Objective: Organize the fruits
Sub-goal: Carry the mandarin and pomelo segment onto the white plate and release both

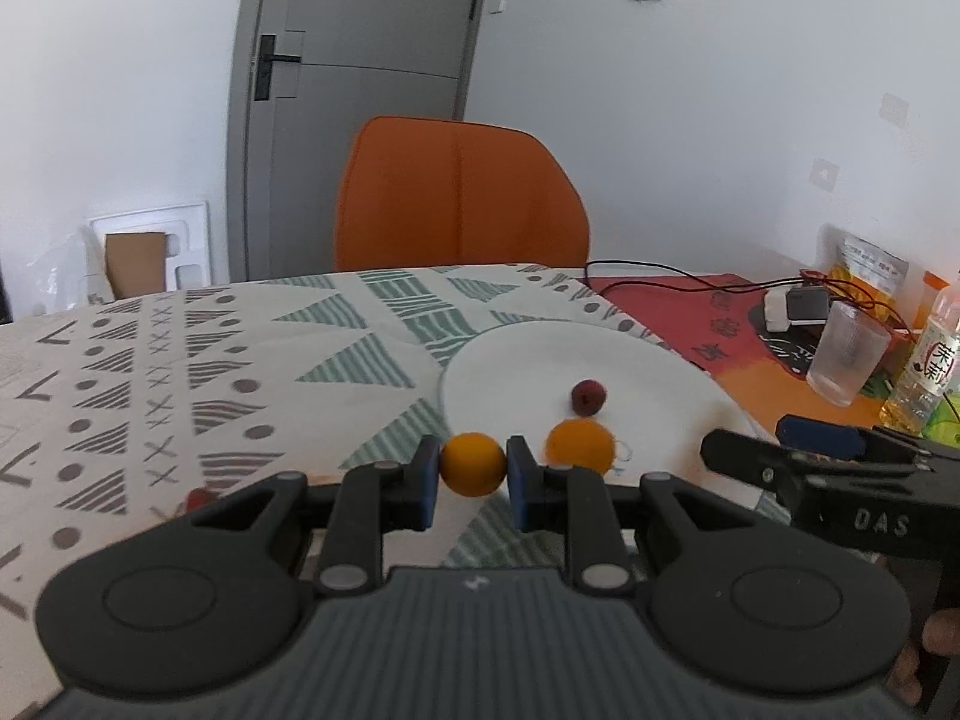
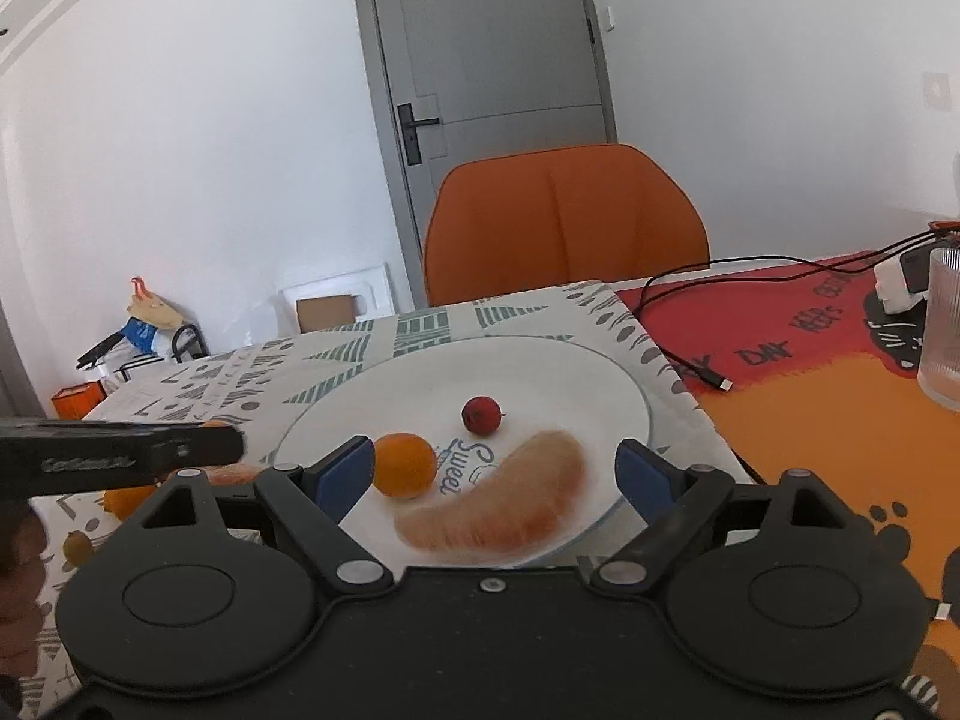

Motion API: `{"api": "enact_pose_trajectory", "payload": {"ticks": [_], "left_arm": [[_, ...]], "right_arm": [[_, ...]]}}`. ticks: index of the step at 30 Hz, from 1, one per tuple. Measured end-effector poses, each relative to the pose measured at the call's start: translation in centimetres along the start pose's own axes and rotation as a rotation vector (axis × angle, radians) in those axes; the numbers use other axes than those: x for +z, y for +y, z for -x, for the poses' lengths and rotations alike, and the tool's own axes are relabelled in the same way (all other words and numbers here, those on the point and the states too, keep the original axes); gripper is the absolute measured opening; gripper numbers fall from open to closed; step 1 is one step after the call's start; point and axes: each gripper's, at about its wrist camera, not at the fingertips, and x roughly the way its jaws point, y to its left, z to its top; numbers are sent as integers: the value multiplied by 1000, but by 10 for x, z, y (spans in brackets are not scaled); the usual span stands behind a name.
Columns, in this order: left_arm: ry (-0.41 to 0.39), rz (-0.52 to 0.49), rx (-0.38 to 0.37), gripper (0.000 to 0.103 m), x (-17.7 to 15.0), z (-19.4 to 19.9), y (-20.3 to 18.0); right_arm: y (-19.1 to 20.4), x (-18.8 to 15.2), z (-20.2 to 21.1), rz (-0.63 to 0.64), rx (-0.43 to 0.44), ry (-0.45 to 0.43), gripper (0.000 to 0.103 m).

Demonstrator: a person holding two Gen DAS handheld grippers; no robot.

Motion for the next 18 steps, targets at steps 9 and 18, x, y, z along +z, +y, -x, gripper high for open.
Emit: {"api": "enact_pose_trajectory", "payload": {"ticks": [9,18], "left_arm": [[14,-31,-54,22,3,-12,-22],[13,-24,-26,25,5,-2,-15]], "right_arm": [[-3,-3,7,16,-5,26,87],[3,-3,9,9,11,29,87]]}}
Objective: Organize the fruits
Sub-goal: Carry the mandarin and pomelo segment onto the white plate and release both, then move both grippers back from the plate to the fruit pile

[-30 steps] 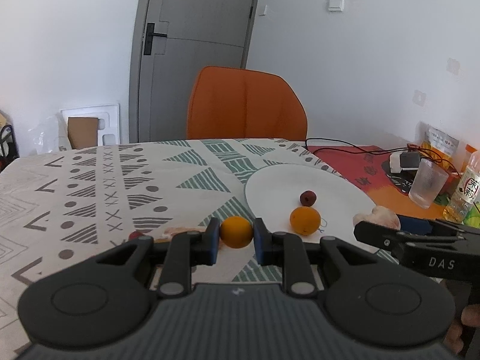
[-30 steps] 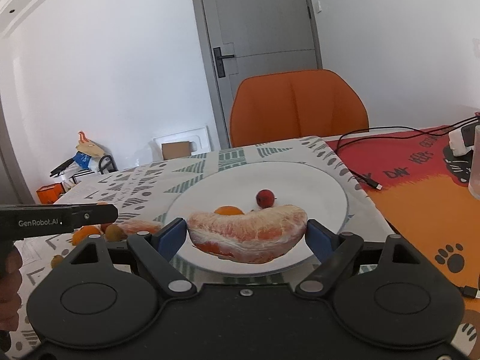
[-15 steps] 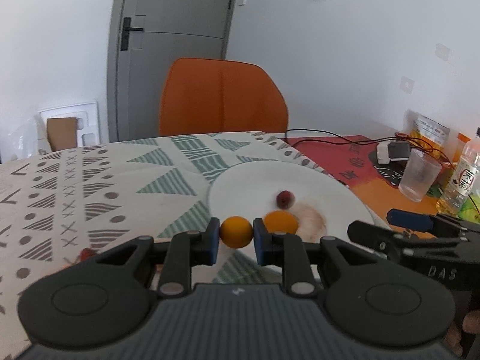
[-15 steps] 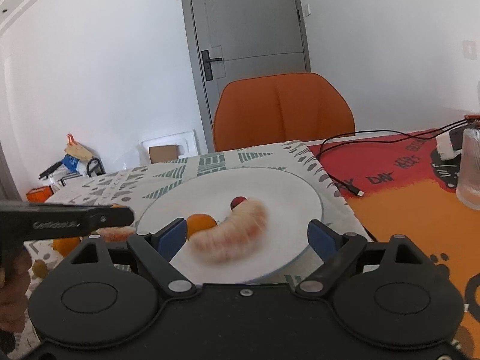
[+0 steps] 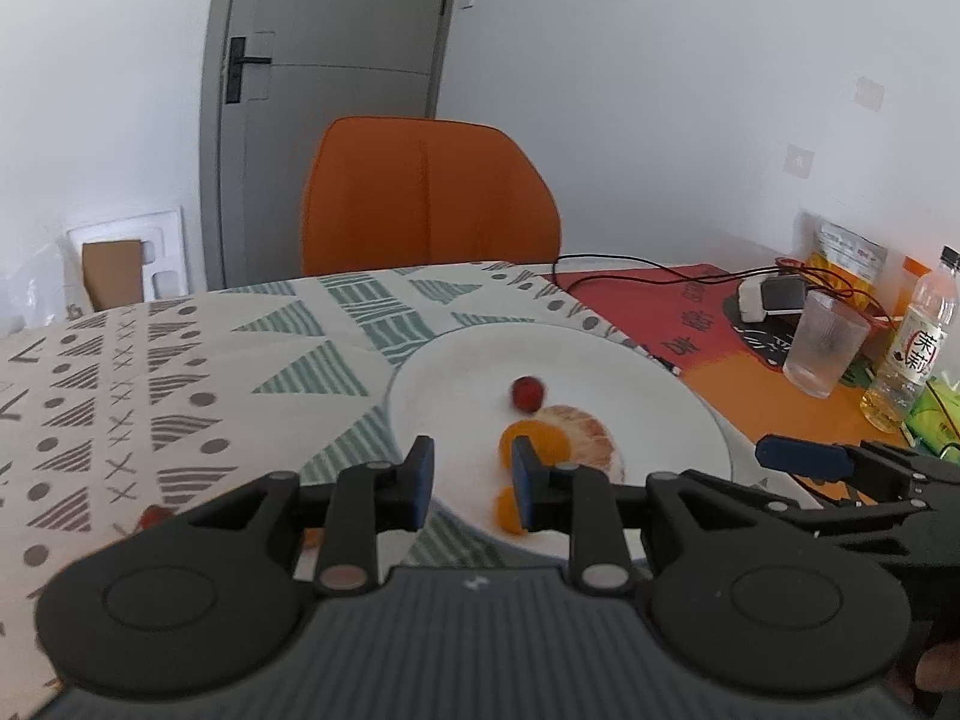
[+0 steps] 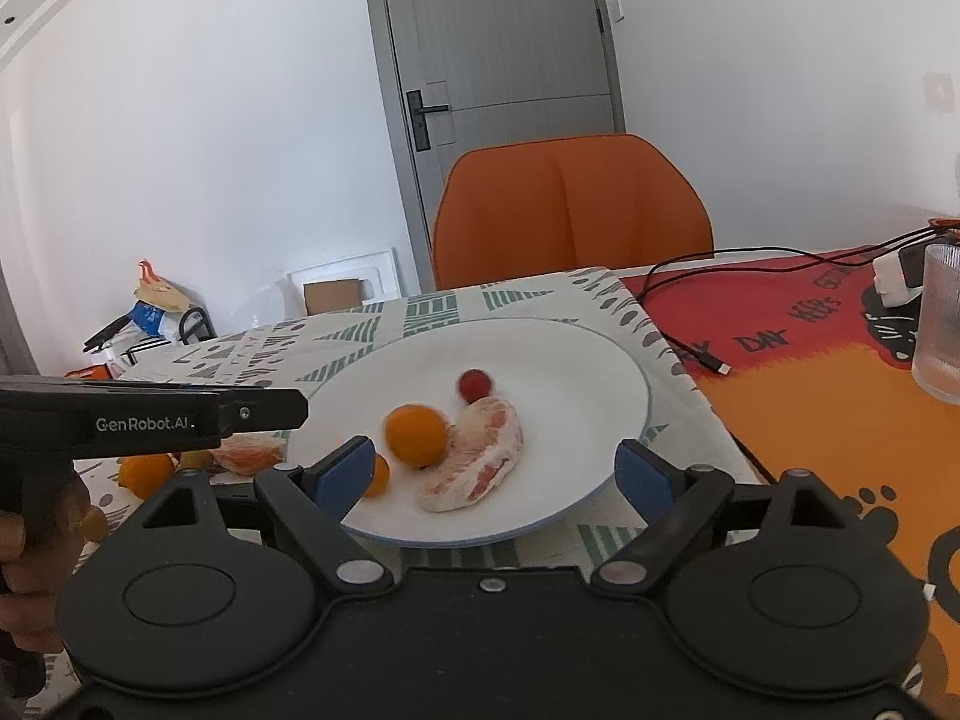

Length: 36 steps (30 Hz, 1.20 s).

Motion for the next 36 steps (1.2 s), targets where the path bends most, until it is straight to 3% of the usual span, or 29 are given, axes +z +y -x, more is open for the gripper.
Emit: {"api": "enact_pose_trajectory", "payload": {"ticks": [11,17,21,24,36], "left_arm": [[-3,43,51,29,-7,27,27],[-23,76,90,46,-10,43,41],[-40,73,141,71,-12,54,46],[-61,80,170,84,-14,62,52],[-115,186,255,94,-30,93,86]], "right_arm": [[19,3,3,9,22,-6,87],[25,5,7,12,42,-12,89],[31,5,11,12,39,-27,103],[33,5,13,-1,16,-46,103],[53,5,11,3,21,-47,103]]}}
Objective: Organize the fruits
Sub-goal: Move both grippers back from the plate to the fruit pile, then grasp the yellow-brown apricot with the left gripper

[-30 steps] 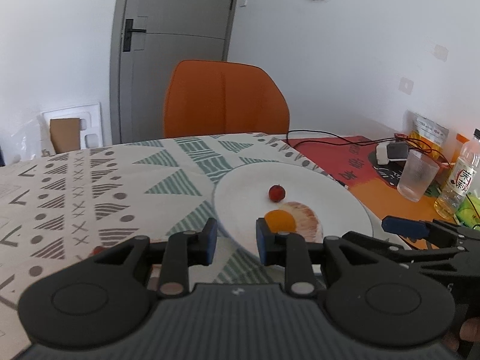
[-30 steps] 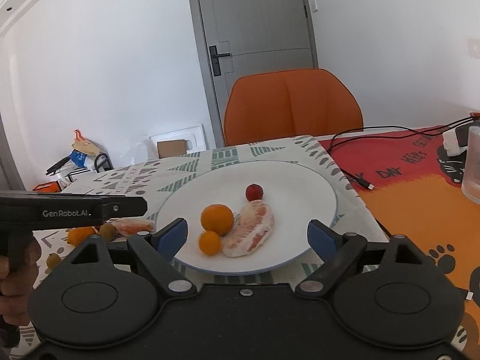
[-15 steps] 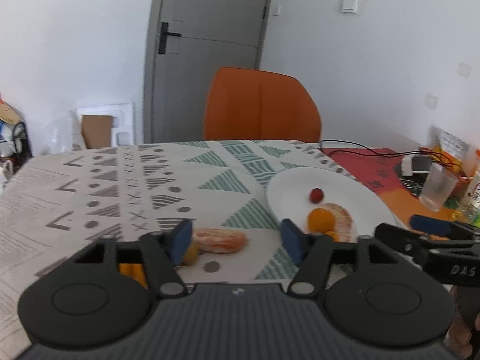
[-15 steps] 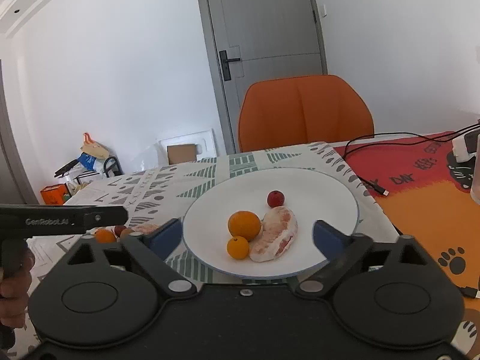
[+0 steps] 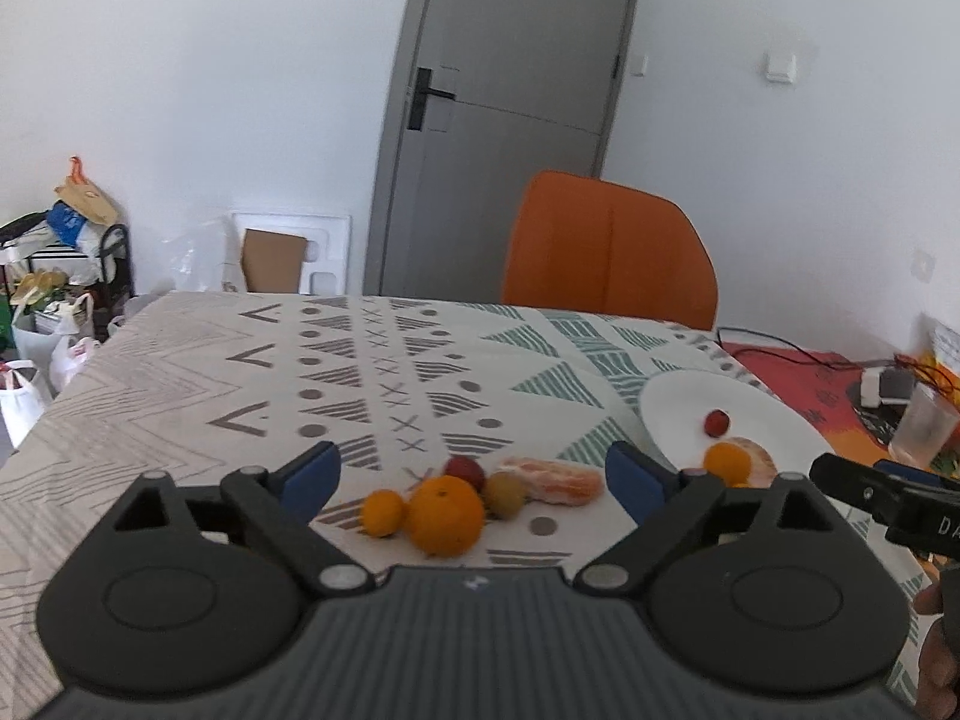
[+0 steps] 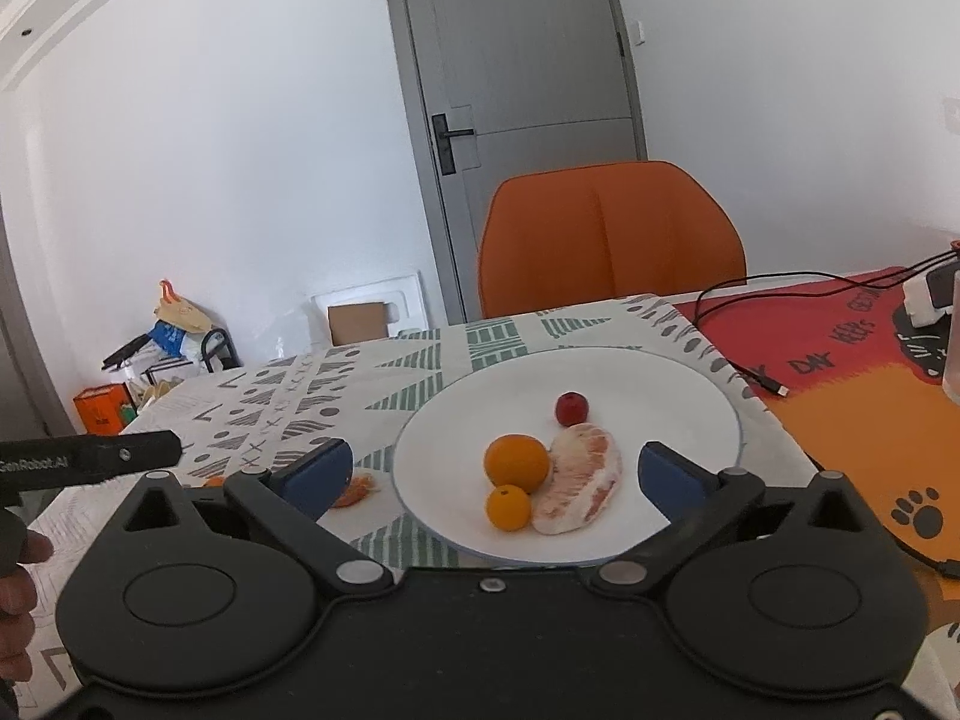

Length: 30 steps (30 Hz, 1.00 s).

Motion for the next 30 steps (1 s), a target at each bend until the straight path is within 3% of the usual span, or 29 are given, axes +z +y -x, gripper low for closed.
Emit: {"api": "enact_pose_trajectory", "payload": {"ticks": [8,20,30], "left_arm": [[-3,32,31,94,-4,8,21],[11,47,56,91,-13,13,45],[78,65,33,70,-32,-1,44]], "right_arm": [[16,2,2,33,14,-5,103],[43,-2,-7,79,142,53,103],[44,-6,-22,29,171,102,103]]}}
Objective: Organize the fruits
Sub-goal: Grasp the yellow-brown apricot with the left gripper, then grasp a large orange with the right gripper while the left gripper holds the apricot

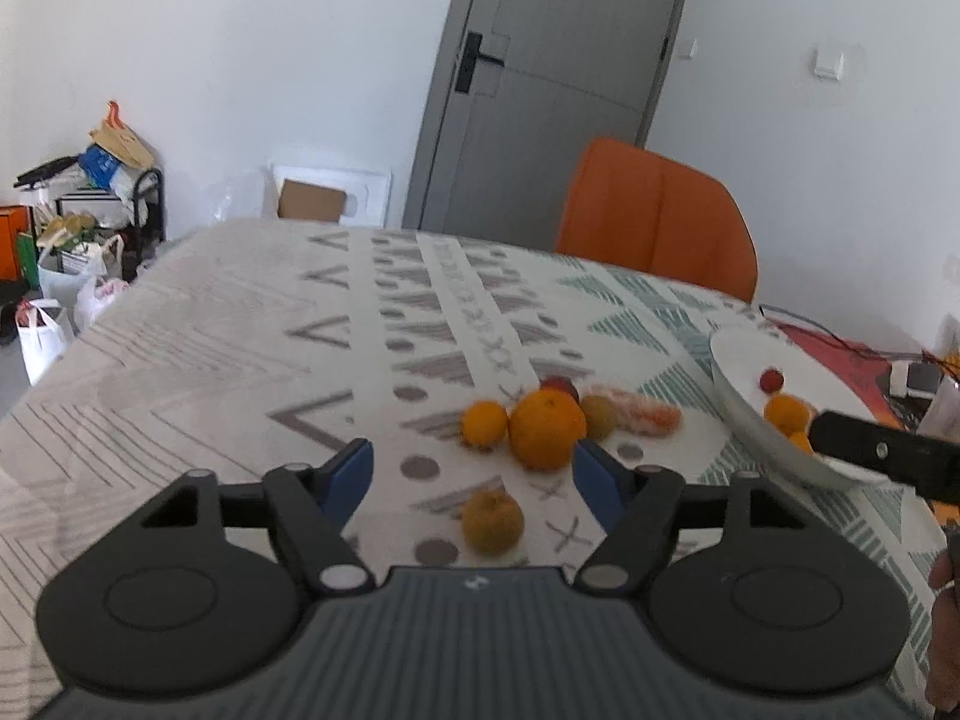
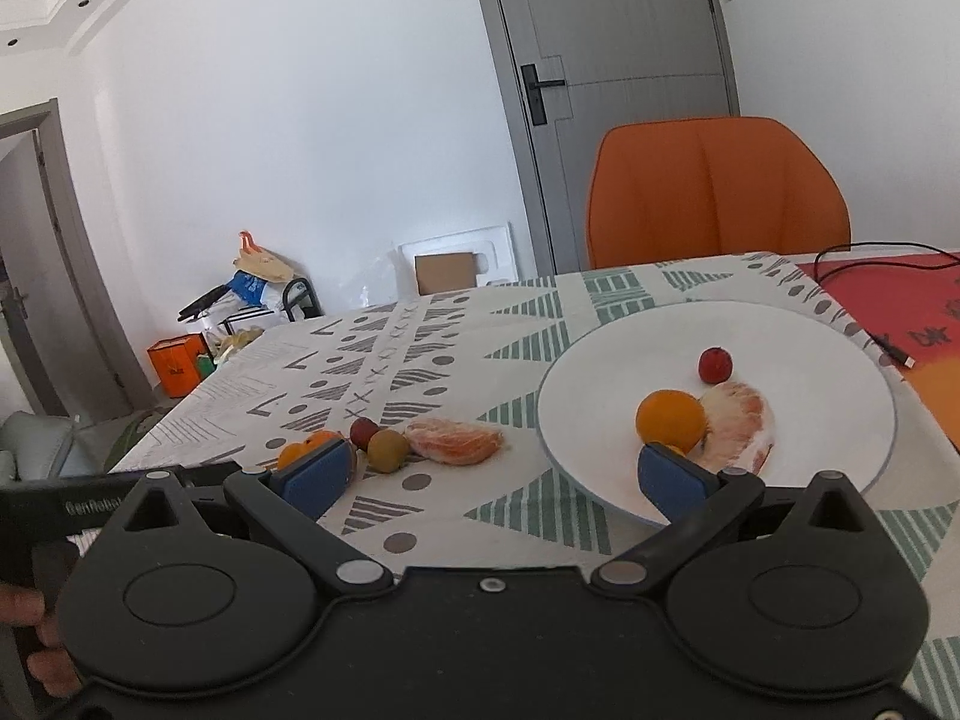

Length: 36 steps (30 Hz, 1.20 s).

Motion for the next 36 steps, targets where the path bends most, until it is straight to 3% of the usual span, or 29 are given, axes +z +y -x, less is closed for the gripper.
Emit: {"api": "enact_pose_trajectory", "payload": {"ticks": [11,16,36], "left_arm": [[39,23,-1,57,-6,-12,1],[73,5,0,24,-9,-20,1],[5,104,69,24,7,-4,49]], "right_arm": [[8,-2,-14,27,28,33,96],[16,-3,-24,43,50,54,93],[67,3,-65,141,142,128,78]]}}
